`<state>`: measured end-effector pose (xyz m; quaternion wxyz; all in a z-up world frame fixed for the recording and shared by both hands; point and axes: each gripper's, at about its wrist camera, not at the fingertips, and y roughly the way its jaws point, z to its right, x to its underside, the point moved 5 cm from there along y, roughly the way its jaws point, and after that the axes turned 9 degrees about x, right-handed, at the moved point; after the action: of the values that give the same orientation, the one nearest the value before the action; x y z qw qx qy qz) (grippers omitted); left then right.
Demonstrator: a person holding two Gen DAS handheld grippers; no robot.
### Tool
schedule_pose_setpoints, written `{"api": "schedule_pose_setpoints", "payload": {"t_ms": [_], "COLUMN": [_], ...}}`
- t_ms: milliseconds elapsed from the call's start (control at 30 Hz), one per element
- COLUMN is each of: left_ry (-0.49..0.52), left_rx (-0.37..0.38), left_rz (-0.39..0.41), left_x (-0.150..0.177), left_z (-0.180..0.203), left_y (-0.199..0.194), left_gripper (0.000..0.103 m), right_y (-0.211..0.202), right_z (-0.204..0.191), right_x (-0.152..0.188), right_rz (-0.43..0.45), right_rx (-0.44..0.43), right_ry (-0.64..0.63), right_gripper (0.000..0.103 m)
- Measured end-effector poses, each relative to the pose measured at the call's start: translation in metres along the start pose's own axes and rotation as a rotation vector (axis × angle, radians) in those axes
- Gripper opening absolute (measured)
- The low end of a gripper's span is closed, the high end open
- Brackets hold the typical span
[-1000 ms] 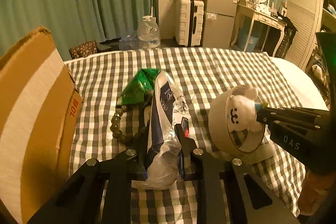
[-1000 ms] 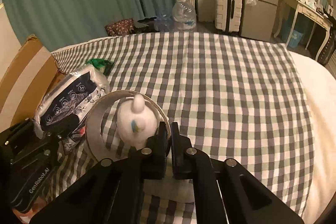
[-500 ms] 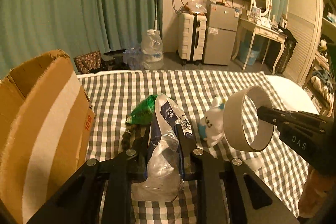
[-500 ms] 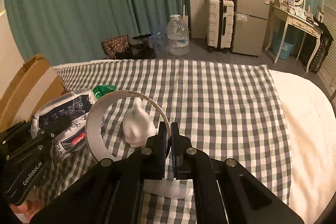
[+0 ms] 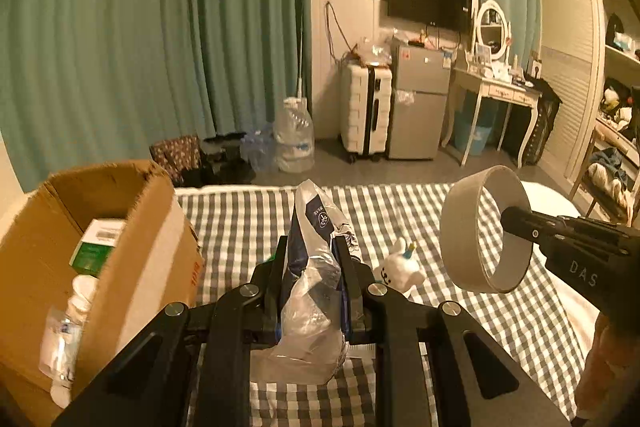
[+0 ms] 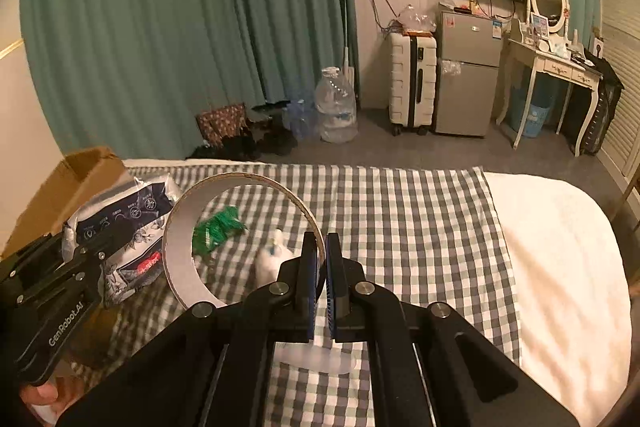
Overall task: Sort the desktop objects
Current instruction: 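Carry the plastic bag and ring band over into the cardboard box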
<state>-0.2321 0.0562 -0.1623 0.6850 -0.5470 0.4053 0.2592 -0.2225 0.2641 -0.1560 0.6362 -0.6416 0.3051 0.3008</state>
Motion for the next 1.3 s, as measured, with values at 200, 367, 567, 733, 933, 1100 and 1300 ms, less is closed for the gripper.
{"api": "schedule_pose_setpoints", "payload": {"t_ms": [200, 367, 567, 733, 933, 1100, 1300], "left_ry": [0.0, -0.006, -0.003, -0.011, -0.012, -0.011, 0.006], "left_rx": [-0.011, -0.016, -0.028, -0.03, -0.032, -0.025, -0.028], "left_rz": [0.039, 0.089, 0.141, 0.171, 0.193, 0.211, 0.217], "left_x": [-0.008, -0.014, -0.023, -0.031, -0.033, -0.039, -0.038], "left_z": [-0.002, -0.005, -0.004, -0.004, -0.003, -0.003, -0.003], "left_y": [-0.024, -0.055, -0.086, -0.105, -0.125, -0.133, -0.137], "left_gripper": [0.02, 0.02, 0.02, 0.02, 0.02, 0.02, 0.02], "right_y": [-0.033, -0.062, -0.096, -0.116, -0.142, -0.15, -0.146], "right_z": [-0.005, -0.005, -0.006, -0.004, 0.004, 0.002, 0.004], "right_x": [-0.003, -0.007, -0.01, -0.009, -0.016, -0.02, -0.022], "right_rz": [0.052, 0.105, 0.167, 0.19, 0.228, 0.263, 0.265], "right_rx": [0.02, 0.021, 0.029, 0.034, 0.043, 0.054, 0.064], "right_ry": [-0.003, 0.002, 0.006, 0.028, 0.059, 0.049, 0.056], "right_gripper": [0.004, 0.004, 0.004, 0.004, 0.004, 0.004, 0.004]}}
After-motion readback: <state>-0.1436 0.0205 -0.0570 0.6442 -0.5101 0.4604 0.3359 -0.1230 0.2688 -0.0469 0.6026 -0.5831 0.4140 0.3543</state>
